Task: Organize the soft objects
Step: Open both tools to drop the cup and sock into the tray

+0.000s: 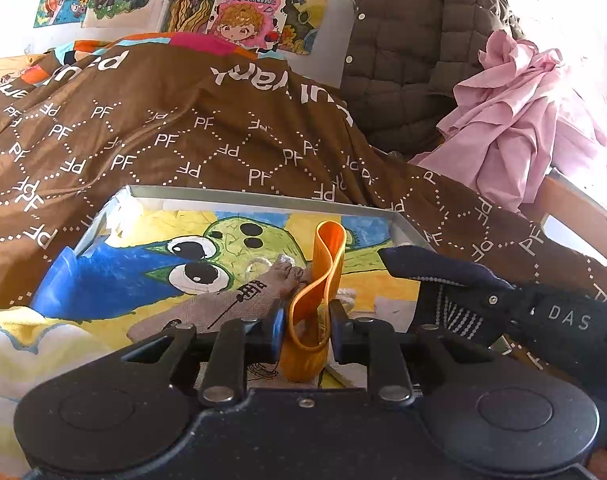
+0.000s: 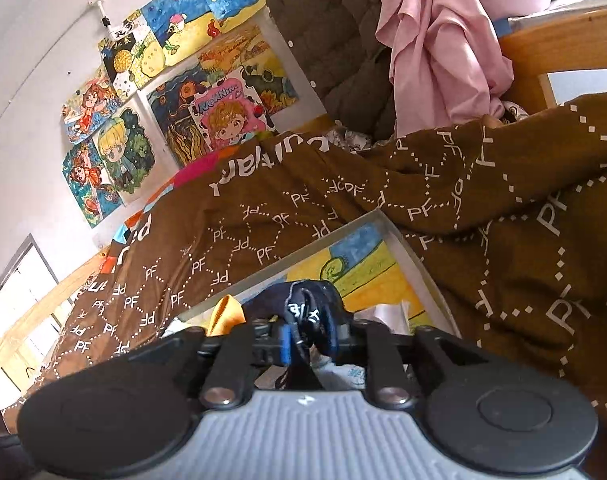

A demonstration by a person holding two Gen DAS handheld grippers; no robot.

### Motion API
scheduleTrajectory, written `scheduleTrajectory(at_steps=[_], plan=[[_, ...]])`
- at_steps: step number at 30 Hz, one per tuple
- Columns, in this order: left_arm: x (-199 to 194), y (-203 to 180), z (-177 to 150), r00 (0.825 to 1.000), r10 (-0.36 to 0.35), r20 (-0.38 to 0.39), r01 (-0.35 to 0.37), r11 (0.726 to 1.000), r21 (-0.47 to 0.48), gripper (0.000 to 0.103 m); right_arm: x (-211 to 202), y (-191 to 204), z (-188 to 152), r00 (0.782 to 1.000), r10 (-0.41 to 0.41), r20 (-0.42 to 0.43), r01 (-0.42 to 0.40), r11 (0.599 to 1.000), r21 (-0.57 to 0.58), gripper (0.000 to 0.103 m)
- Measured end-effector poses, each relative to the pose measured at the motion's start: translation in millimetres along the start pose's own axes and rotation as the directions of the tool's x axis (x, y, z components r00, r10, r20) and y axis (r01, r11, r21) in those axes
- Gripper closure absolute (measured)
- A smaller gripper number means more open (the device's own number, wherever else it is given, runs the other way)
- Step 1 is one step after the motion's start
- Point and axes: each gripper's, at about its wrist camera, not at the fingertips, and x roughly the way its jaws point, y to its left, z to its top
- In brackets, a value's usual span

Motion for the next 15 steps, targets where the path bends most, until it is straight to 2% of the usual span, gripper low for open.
scheduleTrajectory(at_steps=[5,10,15], plan=[[-5,4,-2,1.000,-0.010,0.008,0.010,1.000,-0.028,0.070,-1,3,0,1.000,-0.003,-0.012,0.003,1.000,-0.008,0.061],[-16,12,-1,1.000,0.001,0.031,0.002,0.997,-0.072,0.065,-7,15,1,1.000,-0.024,-0.009,0.023,0.997,-0.073,0.047],[-34,20,1,0.998,0.042,0.056,-0.038,0.997,-0.074,0.052,-18,27,5,0.999,-0.038,0.010,0.039,0.991,-0.127,0.034]])
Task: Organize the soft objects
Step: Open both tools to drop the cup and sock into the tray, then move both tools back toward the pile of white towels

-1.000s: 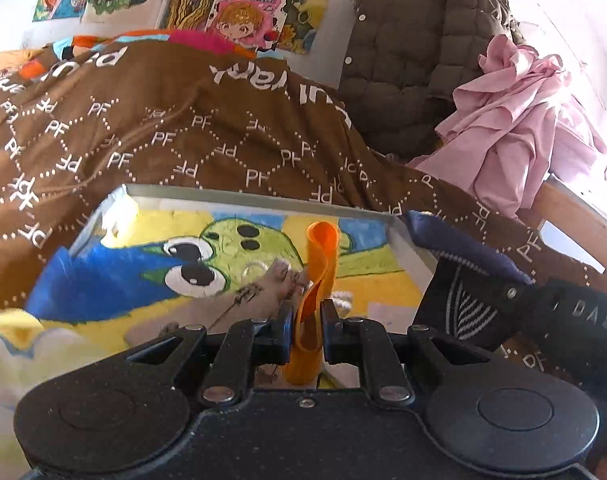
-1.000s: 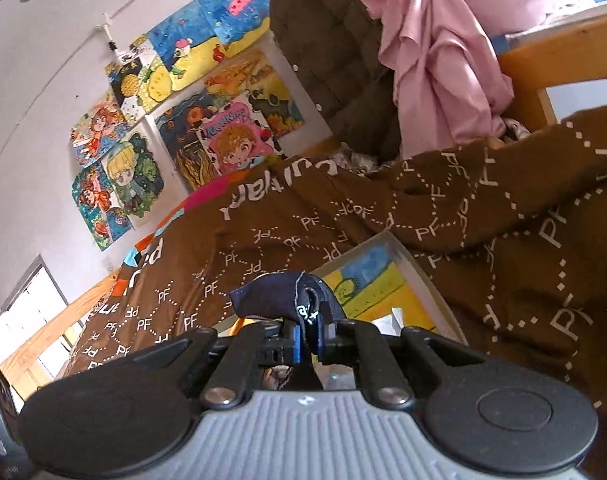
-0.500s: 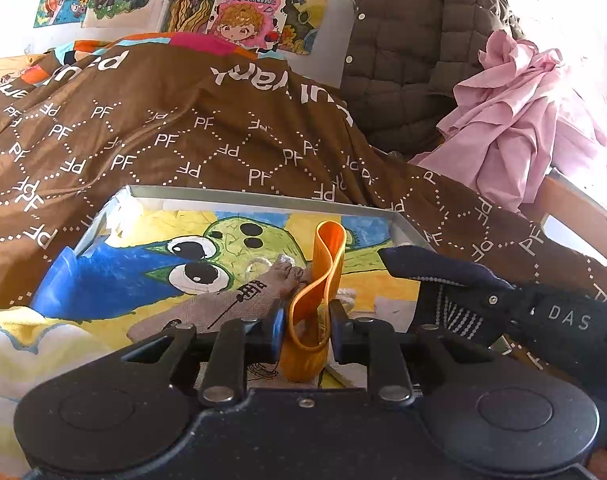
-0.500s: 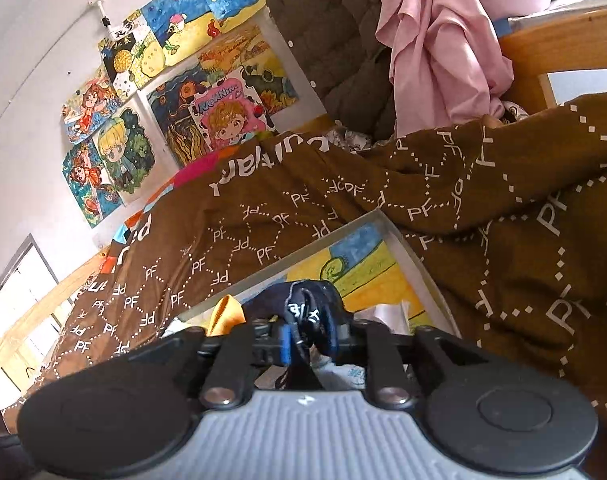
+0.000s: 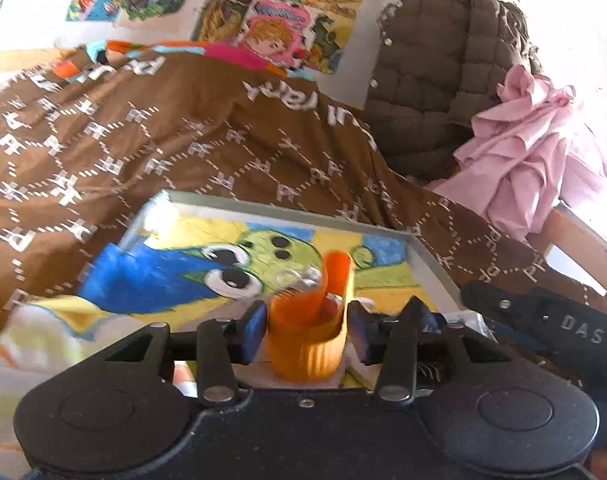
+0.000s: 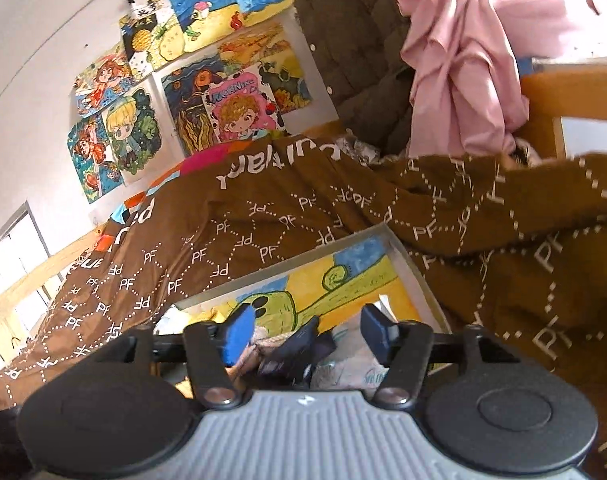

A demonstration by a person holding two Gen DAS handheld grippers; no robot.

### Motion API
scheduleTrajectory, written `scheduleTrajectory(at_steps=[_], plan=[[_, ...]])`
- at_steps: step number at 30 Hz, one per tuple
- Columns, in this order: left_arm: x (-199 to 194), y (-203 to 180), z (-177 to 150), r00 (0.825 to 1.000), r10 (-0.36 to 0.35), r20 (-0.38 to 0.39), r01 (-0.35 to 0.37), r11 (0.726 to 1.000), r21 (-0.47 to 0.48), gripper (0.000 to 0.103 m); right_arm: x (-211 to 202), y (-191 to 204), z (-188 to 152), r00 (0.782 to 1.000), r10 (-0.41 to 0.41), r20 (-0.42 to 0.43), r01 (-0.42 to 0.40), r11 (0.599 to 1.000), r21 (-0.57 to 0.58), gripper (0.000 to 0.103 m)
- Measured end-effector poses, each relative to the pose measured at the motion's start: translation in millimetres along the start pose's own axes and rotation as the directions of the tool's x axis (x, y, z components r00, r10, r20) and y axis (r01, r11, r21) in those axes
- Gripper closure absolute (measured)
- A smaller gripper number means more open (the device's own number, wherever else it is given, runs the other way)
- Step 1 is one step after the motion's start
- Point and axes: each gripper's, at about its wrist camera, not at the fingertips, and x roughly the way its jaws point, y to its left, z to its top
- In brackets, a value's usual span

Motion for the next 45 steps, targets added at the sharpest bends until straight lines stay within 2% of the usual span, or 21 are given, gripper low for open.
scheduleTrajectory(at_steps=[2,6,11,12,16,21,24,29,34,39,45], plan=[[-10,3,5,1.000,0.017,0.019,-0.017,1.000,-0.009,0.036,-6,3,2,1.000,-0.010,0.006,0.010,1.000,-0.017,0.031],[-32,3,16,0.997,0.049,0.061,-0.049,0.999,0.005,0.027,-19,10,7,1.000,-0.016,0.010,0.016,0.999,-0.033,0.021],[-67,-4,26,0.988,0.095,0.119,-0.101,0.994,0.050,0.004,-41,20,16,0.999,-0.017,0.031,0.019,0.998,-0.066,0.011],[-76,-5,28,0.985,0.104,0.136,-0.112,0.992,0.056,0.003,-46,23,17,0.999,-0.016,0.035,0.019,0.997,-0.080,0.009],[-111,-10,34,0.974,0.146,0.174,-0.163,0.982,0.090,0.002,-73,36,25,0.998,-0.032,0.059,0.038,0.992,-0.116,0.005],[-157,-16,40,0.947,0.239,0.214,-0.272,0.952,0.140,0.001,-112,49,27,0.997,-0.028,0.071,0.037,0.990,-0.133,0.001],[-183,-19,42,0.938,0.275,0.210,-0.313,0.933,0.179,0.001,-135,62,25,0.996,-0.030,0.082,0.042,0.987,-0.154,0.001],[-220,-15,36,0.925,0.305,0.226,-0.351,0.915,0.200,0.001,-168,91,16,0.995,-0.007,0.098,0.027,0.978,-0.205,0.000],[-250,-3,29,0.920,0.313,0.235,-0.361,0.911,0.201,0.001,-191,116,-3,0.996,0.003,0.091,0.018,0.974,-0.227,0.000],[-272,14,21,0.914,0.323,0.245,-0.377,0.900,0.218,0.001,-205,134,-27,0.998,0.013,0.069,0.005,0.966,-0.257,0.000],[-285,47,5,0.912,0.350,0.213,-0.394,0.894,0.215,0.001,-220,155,-58,0.999,0.020,0.033,-0.010,0.956,-0.294,0.000]])
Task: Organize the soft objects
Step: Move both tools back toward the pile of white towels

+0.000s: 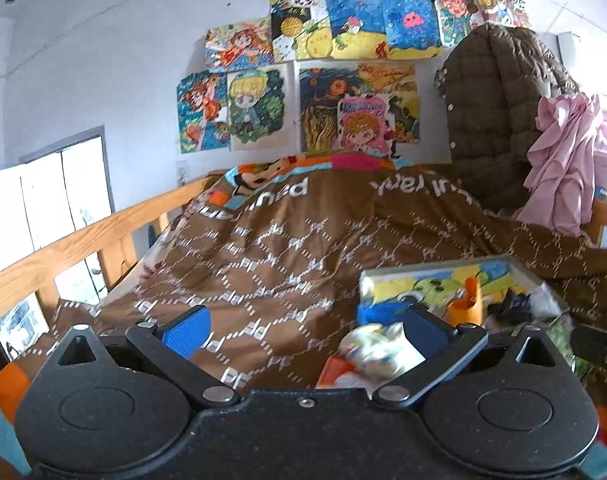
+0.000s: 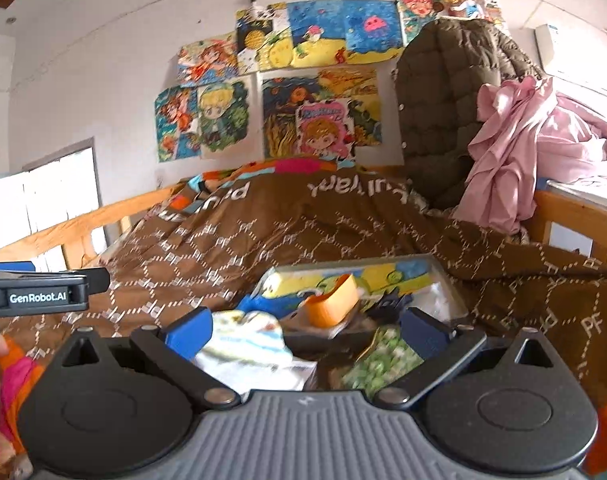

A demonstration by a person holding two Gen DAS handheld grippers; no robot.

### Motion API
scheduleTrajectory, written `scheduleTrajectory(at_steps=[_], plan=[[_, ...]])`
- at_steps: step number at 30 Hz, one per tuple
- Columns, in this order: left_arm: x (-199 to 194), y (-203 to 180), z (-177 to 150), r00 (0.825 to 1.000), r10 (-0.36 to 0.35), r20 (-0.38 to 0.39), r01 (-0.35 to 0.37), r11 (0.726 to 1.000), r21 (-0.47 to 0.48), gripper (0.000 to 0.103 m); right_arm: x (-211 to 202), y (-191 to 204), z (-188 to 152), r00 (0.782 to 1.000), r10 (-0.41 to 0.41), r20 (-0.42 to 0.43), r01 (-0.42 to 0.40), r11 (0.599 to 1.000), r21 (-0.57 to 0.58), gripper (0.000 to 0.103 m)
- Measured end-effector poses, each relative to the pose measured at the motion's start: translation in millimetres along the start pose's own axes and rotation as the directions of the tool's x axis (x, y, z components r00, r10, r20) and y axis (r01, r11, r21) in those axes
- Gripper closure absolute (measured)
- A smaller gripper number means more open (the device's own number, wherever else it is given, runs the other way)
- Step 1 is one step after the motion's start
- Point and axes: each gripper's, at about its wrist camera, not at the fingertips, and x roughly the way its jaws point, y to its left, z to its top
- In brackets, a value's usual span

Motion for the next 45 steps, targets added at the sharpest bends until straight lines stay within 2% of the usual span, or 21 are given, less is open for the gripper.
scheduleTrajectory(at_steps=[8,16,24,29,31,33,35,38,42,45], plan=[[15,24,-43,0.997,0.004,-0.072,-0.001,0.999,0.042,0.001,-1,28,-39,0.994,0.023,-0.106,-0.029,0.998,-0.057,0.000],[33,15,-75,0.993,-0.002,-0.121,0.021,0.987,0.160,0.001,19,42,-63,0.984,0.016,-0.179,-0.039,0.991,-0.129,0.000],[52,1,-98,0.990,-0.033,-0.138,0.073,0.952,0.299,0.001,37,33,-75,0.976,-0.031,-0.213,0.004,0.992,-0.126,0.000],[70,0,-102,0.984,-0.060,-0.166,0.110,0.944,0.310,0.001,47,30,-82,0.971,-0.036,-0.238,0.007,0.993,-0.118,0.000],[76,1,-102,0.978,-0.104,-0.182,0.154,0.944,0.292,0.001,50,30,-84,0.975,-0.038,-0.221,0.011,0.992,-0.125,0.000],[82,3,-102,0.960,-0.181,-0.212,0.233,0.939,0.253,0.001,53,28,-85,0.981,-0.046,-0.189,0.021,0.991,-0.135,0.000],[88,11,-102,0.927,-0.287,-0.239,0.334,0.924,0.185,0.001,57,26,-85,0.988,-0.043,-0.146,0.021,0.989,-0.146,0.000],[91,23,-105,0.889,-0.396,-0.230,0.422,0.903,0.079,0.005,67,23,-86,0.996,-0.020,-0.090,0.006,0.987,-0.160,0.001],[105,35,-112,0.841,-0.482,-0.246,0.483,0.874,-0.062,0.013,77,26,-86,0.997,0.042,-0.058,-0.052,0.984,-0.173,0.007],[120,41,-114,0.806,-0.528,-0.266,0.509,0.849,-0.144,0.025,84,33,-88,0.994,0.107,-0.036,-0.112,0.972,-0.205,0.013]])
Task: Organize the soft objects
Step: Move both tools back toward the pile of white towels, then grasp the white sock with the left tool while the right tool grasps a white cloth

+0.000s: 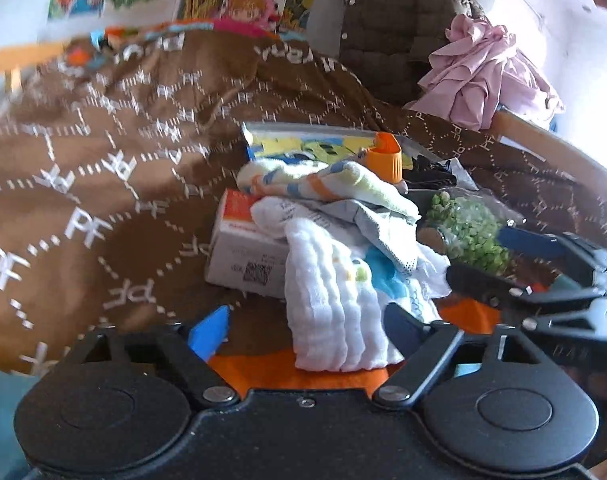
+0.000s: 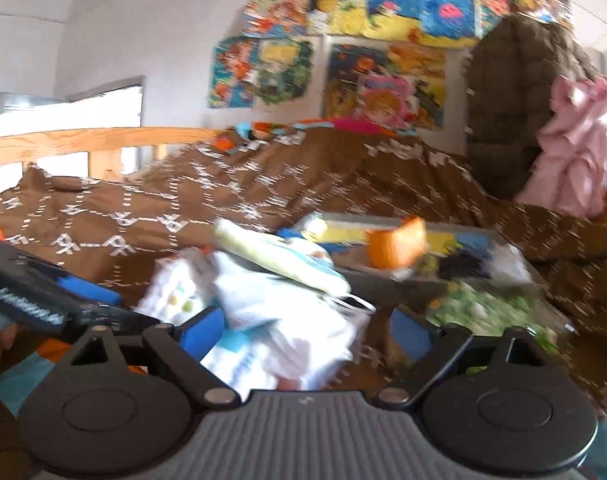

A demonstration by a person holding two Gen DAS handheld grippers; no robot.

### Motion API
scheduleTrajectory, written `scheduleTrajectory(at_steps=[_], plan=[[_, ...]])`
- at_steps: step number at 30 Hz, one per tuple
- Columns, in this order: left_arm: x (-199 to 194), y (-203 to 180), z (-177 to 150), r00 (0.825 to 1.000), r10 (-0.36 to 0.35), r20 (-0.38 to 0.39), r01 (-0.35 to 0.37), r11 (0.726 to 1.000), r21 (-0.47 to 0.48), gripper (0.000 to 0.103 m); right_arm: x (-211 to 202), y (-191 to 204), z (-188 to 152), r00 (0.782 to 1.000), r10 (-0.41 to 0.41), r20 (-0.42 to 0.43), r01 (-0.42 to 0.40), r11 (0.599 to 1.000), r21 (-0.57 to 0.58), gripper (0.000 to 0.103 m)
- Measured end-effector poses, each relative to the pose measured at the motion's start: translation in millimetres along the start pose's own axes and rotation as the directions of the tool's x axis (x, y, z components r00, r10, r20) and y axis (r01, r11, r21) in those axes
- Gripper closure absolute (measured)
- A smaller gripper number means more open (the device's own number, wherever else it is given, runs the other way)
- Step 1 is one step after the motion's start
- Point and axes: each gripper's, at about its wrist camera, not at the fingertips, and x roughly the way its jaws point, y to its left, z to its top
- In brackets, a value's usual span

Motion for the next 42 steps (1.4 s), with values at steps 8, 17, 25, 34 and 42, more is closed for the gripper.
scheduleTrajectory(at_steps=[8,17,25,34,42], plan=[[17,10,8,0.994,-0.104,-0.030,0.103,0.994,-0.040,0.060,25,12,3,0.997,0.083,-0.009,-0.083,0.996,-0.031,0.033],[19,13,8,0.992,-0.119,-0.044,0.115,0.990,-0.082,0.081,38,16,5,0.992,0.117,-0.041,-0.119,0.992,-0.043,0.051],[13,-9,11,0.994,-0.089,-0.060,0.088,0.996,-0.018,0.093,37,23,7,0.989,0.124,-0.083,-0.129,0.990,-0.056,0.088],[-13,-42,1,0.999,0.013,-0.050,-0.011,0.999,0.032,0.097,7,18,16,0.995,0.061,-0.079,-0.065,0.997,-0.049,0.099],[-46,-61,-11,0.997,0.043,-0.058,-0.044,0.999,-0.020,0.097,-37,19,22,0.992,0.064,-0.109,-0.069,0.997,-0.038,0.101]])
